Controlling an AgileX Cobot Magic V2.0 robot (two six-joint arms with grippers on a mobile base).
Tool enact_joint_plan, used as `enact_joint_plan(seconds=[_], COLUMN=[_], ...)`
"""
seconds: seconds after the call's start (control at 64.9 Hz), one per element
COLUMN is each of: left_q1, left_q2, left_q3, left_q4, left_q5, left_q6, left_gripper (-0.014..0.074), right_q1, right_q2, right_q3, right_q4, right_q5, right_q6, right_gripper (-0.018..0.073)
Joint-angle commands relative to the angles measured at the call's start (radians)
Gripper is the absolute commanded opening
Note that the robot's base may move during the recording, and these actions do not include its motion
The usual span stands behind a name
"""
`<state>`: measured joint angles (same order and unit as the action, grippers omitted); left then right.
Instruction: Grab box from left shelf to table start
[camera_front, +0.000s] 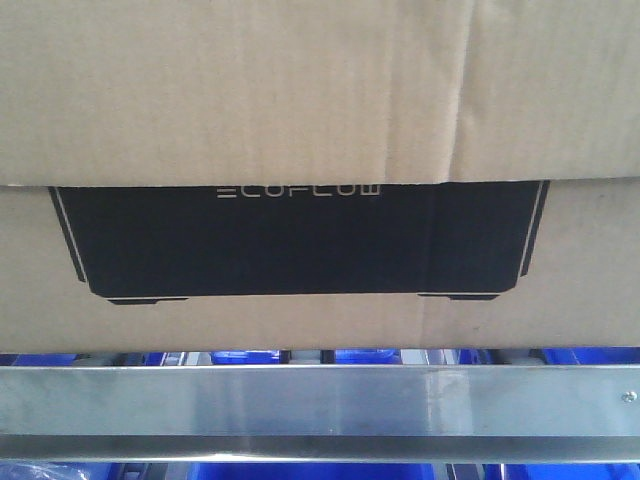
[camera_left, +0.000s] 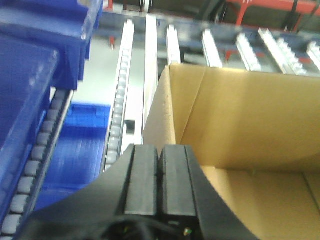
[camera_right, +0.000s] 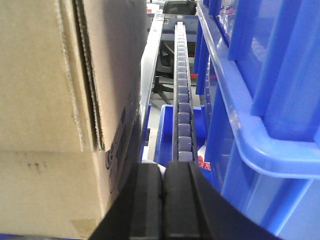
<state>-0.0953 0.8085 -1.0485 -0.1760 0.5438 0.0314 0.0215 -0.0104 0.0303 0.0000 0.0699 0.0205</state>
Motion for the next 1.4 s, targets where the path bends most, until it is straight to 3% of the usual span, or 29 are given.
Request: enact_joint_plan(seconds=[0.0, 0.216, 0.37, 0.416, 0.601, 0.694, 0.909, 1.141, 1.387], left_q1=[-0.035, -0.136, -0.15, -0.15, -0.15, -0.15, -0.154, -0.219, -0.221], left_q2=[0.028, 0.069, 0.078, 0.084, 0.11, 0.122, 0.154, 0.223, 0.276], left_q3=[-0.06, -0.071, -0.071, -0.071, -0.071, -0.071, -0.073, -0.149, -0.172], left_q4=[-0.018, 0.066, 0.065, 0.065, 0.075, 0.114, 0.168, 0.29, 0.288], left_q5=[-0.05, -0.044, -0.044, -0.044, -0.044, -0.041, -0.023, 0.105, 0.14], left_q6=[-0.004, -0.004, -0.008, -0.008, -0.022, -0.095, -0.12, -0.199, -0.225], left_gripper=[-0.0093, -0.0074, 0.0204, 0.0234, 0.0234, 0.0234, 0.0234, 0.0233, 0.0233], right_q1=[-0.003, -0.003, -0.003, -0.003, -0.003, -0.003, -0.003, -0.003, -0.003], right_q2=[-0.014, -0.014, -0.014, -0.014, -0.014, -0.014, -0.014, -0.014, -0.014], right_q3=[-0.018, -0.018, -0.018, -0.018, -0.018, -0.018, -0.018, -0.018, -0.018], right_q4=[-0.006, -0.006, -0.006, -0.006, -0.006, -0.006, -0.006, -0.006, -0.006], right_q5=[-0.088, -0.088, -0.088, -0.088, -0.088, -0.088, -0.088, -0.088, -0.088], right_q6=[-0.005, -0.005, -0.005, -0.005, -0.005, -0.005, -0.005, -0.005, -0.005], right_gripper=[0.005, 0.005, 0.005, 0.005, 0.005, 0.005, 0.005, 0.005, 0.005])
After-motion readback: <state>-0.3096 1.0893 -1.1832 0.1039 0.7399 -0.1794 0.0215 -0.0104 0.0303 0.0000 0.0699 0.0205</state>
